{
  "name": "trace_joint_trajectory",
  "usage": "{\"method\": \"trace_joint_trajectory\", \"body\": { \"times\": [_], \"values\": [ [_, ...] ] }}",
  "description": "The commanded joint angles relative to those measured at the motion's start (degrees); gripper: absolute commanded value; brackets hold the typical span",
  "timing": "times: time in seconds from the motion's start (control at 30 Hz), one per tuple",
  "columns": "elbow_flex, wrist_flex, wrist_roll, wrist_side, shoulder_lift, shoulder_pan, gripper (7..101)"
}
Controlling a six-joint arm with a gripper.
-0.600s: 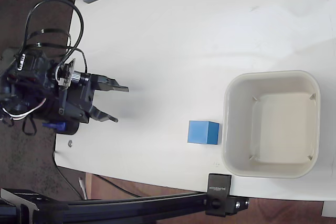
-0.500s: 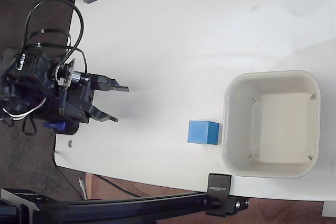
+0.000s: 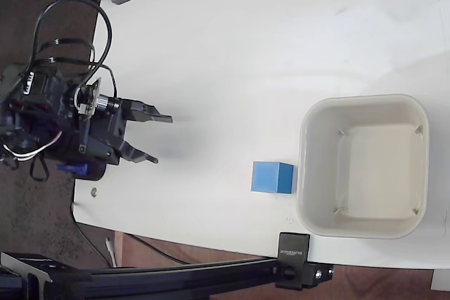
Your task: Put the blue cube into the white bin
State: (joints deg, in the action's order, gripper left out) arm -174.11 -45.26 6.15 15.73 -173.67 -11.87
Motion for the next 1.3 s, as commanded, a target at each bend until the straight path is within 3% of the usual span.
{"method": "trace_joint_trajectory", "body": {
  "times": [0.03, 0.37, 0.6, 0.8, 0.97, 1.07, 1.2, 1.3],
  "values": [
    [2.6, 0.7, 0.4, -0.1, -1.2, 0.6, 100.3],
    [3.0, 0.6, 1.3, -0.7, -1.2, 3.5, 100.3],
    [11.9, -1.5, -0.3, -8.9, 1.1, 9.3, 100.3],
    [26.5, -3.2, 0.4, -3.6, 19.3, 3.0, 100.5],
    [36.6, 1.5, -0.8, -7.2, 36.6, 3.9, 100.5],
    [42.3, 1.1, -0.1, -6.5, 44.6, 4.0, 100.5],
    [39.3, 12.5, 0.8, -5.9, 46.0, 6.1, 100.5],
    [40.0, 15.4, -0.7, -6.9, 47.8, 9.1, 100.3]
  ]
}}
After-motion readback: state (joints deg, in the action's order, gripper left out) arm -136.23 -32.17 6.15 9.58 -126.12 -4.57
